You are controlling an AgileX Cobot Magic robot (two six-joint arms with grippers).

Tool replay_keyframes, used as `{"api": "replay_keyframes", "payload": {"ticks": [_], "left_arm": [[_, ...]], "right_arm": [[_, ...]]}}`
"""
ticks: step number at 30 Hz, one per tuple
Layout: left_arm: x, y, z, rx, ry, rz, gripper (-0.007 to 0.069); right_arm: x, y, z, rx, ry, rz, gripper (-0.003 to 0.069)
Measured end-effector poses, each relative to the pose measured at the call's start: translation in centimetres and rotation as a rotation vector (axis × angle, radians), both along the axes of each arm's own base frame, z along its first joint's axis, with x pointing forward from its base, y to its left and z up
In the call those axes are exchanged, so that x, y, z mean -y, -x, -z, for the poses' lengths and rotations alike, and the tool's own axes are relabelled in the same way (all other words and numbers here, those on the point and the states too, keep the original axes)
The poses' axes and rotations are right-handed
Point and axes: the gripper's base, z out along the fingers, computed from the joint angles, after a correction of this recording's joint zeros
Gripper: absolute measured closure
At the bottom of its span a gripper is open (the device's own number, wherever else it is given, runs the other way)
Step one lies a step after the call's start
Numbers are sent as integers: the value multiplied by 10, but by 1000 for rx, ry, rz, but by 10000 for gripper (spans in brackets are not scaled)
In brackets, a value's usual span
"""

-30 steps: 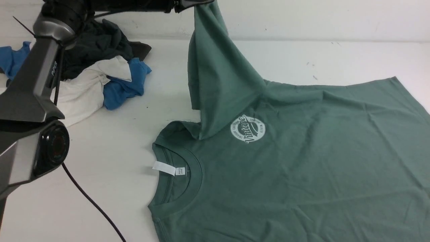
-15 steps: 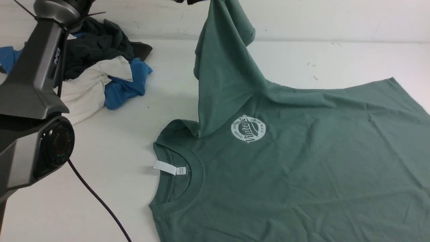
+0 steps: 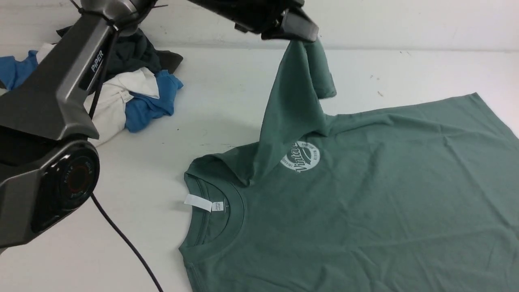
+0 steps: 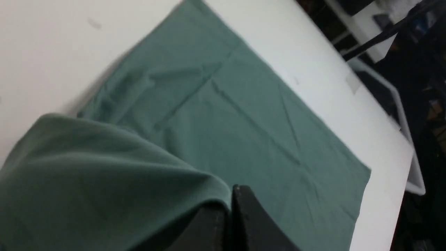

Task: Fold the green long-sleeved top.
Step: Use the left arm to clamp the cuff farthest from it

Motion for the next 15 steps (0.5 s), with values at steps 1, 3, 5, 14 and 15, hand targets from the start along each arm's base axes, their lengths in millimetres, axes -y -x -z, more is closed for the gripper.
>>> {"api": "replay_keyframes", "payload": {"ticks": [1, 3, 5, 14, 15], "left_arm": [[-1, 2, 8, -26, -24, 1, 625], [-4, 10, 23, -63, -82, 22, 625], [-10, 22, 25, -58, -127, 43, 625], [-18, 113, 52, -144, -233, 228, 625], [-16, 119, 58, -160, -228, 249, 625]], "right_arm": [[0, 0, 0, 0, 0, 0, 646], [0, 0, 0, 0, 0, 0, 646], [0, 0, 0, 0, 0, 0, 646], [-1, 0, 0, 1, -10, -2, 646], [-1, 0, 0, 1, -13, -2, 646]]}}
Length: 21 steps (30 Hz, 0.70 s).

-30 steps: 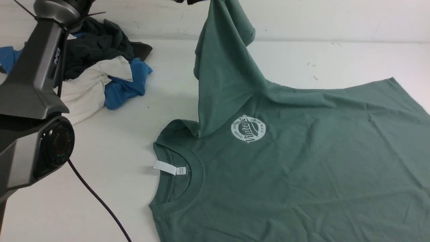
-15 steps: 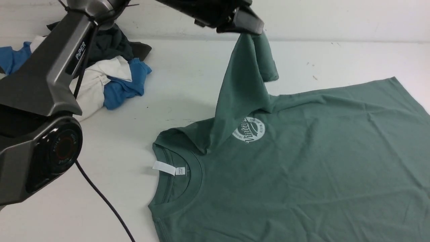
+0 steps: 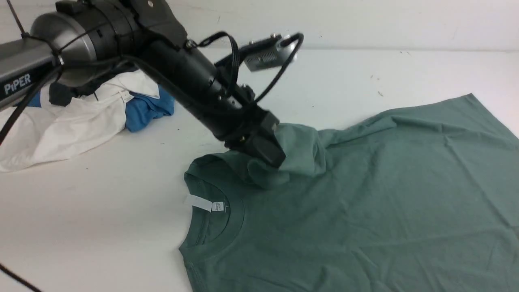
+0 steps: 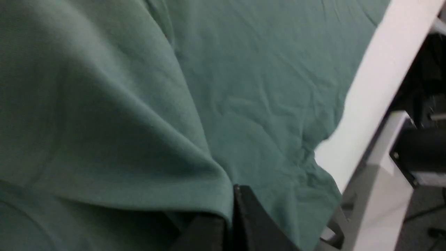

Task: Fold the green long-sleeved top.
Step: Use the left arm to clamp the cuff farthest from it

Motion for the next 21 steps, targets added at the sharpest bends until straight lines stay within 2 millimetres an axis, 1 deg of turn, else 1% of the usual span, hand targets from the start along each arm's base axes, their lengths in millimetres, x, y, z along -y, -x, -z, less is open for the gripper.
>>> {"api": "replay_keyframes", "payload": {"ticks": [1, 2, 3, 4, 6, 7, 8, 9, 10, 11, 14, 17, 19, 21], "left_arm": [[0, 2, 3, -8, 0, 7, 625], [7, 12, 13, -42, 13, 35, 625], [10, 16, 19, -57, 18, 46, 625], [16, 23, 31, -86, 18, 61, 625], [25, 32, 44, -124, 10, 85, 625], [31, 39, 55, -158, -7, 108, 625], [35, 43, 61, -175, -15, 121, 624], [35, 43, 62, -179, -17, 121, 624], [43, 50, 71, -204, -34, 146, 614], [44, 50, 73, -211, -37, 148, 613], [59, 60, 84, -231, -59, 191, 559], [69, 67, 88, -236, -73, 204, 478], [71, 68, 87, -248, -79, 195, 404], [71, 61, 79, -245, -79, 172, 320]], "right_arm": [[0, 0, 0, 0, -1, 0, 646], [0, 0, 0, 0, -5, -1, 646], [0, 0, 0, 0, -5, -1, 646], [0, 0, 0, 0, -5, -1, 646], [0, 0, 0, 0, -5, -1, 646], [0, 0, 0, 0, -5, -1, 646], [0, 0, 0, 0, -5, -1, 646], [0, 0, 0, 0, -5, -1, 646], [0, 0, 0, 0, -5, -1, 646], [0, 0, 0, 0, -5, -1, 646], [0, 0, 0, 0, -5, -1, 646], [0, 0, 0, 0, -5, -1, 646], [0, 0, 0, 0, -5, -1, 646], [-1, 0, 0, 1, -6, -1, 646]]}}
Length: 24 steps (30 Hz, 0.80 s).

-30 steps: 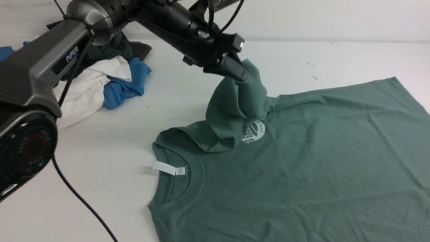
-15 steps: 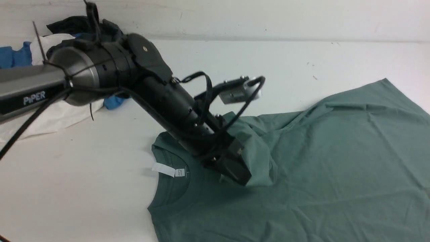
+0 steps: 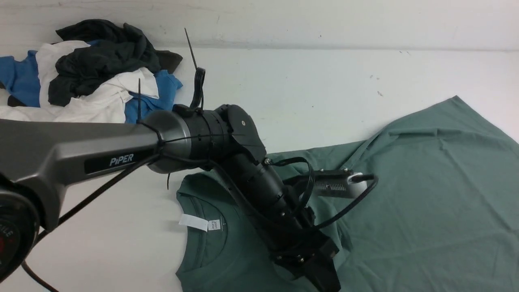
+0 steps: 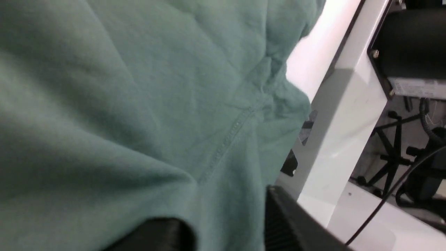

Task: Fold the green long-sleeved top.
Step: Use the left arm to clamp the cuff farthest from it

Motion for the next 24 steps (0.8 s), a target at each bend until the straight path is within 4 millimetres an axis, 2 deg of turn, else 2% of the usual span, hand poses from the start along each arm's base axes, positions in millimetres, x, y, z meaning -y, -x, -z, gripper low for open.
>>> {"api": "replay_keyframes", "payload": {"ticks": [2, 4, 6, 12, 16, 20, 24], "left_arm": [[-3, -14, -12, 26, 9, -41, 250], [-6, -23, -20, 45, 16, -71, 220], [-18, -45, -37, 97, 20, -135, 160], [-57, -84, -62, 192, -12, -258, 134], [-78, -98, -60, 233, -55, -309, 134], [-81, -116, -43, 327, -90, -375, 134], [-79, -125, -22, 336, -105, -386, 134]], "right_arm": [[0, 0, 0, 0, -1, 0, 646], [0, 0, 0, 0, -2, 0, 646], [0, 0, 0, 0, -2, 0, 646], [0, 0, 0, 0, -2, 0, 646], [0, 0, 0, 0, -2, 0, 646], [0, 0, 0, 0, -3, -1, 646], [0, 0, 0, 0, -3, -1, 646]]}}
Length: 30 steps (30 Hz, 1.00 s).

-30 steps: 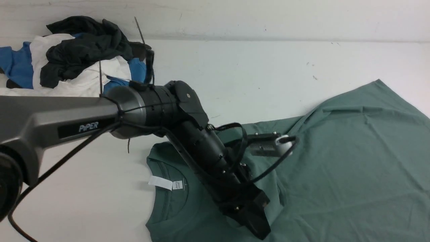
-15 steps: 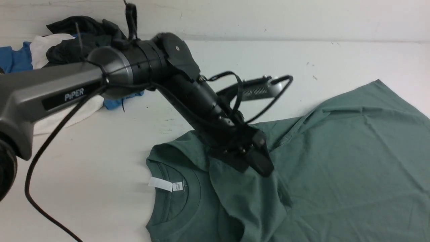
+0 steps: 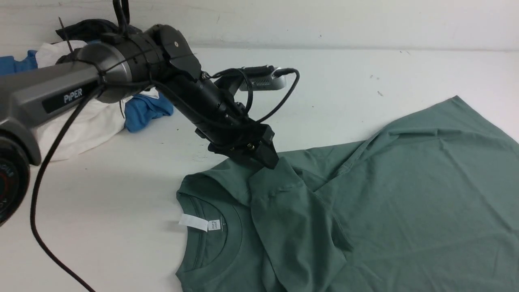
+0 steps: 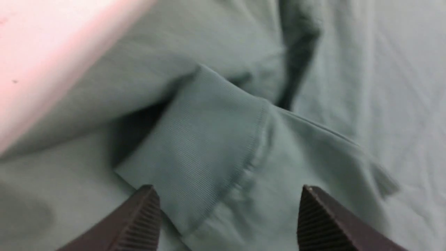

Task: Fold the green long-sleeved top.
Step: Use the left arm to clamp the cuff farthest from it

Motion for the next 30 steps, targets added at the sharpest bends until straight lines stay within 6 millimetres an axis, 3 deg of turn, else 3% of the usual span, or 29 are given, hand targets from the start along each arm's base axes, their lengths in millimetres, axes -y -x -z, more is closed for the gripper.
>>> {"api": "replay_keyframes", "payload": {"ticks": [4, 9, 18, 23, 26, 27, 30], "left_arm": [[3, -8, 34, -27, -12, 18, 134], [6, -16, 59, -30, 3, -3, 134], [9, -26, 65, 22, 42, -47, 169], [10, -36, 65, 107, 38, -54, 294], [10, -44, 66, 157, 33, -85, 422], [10, -46, 65, 180, 30, -93, 501], [9, -51, 64, 232, 24, -105, 598]], "right_arm": [[0, 0, 0, 1, 0, 0, 646], [0, 0, 0, 1, 0, 0, 646], [0, 0, 0, 1, 0, 0, 646], [0, -1, -1, 10, 1, 2, 646], [0, -1, -1, 14, 1, 2, 646], [0, -1, -1, 15, 1, 3, 646], [0, -1, -1, 16, 1, 3, 646]]}}
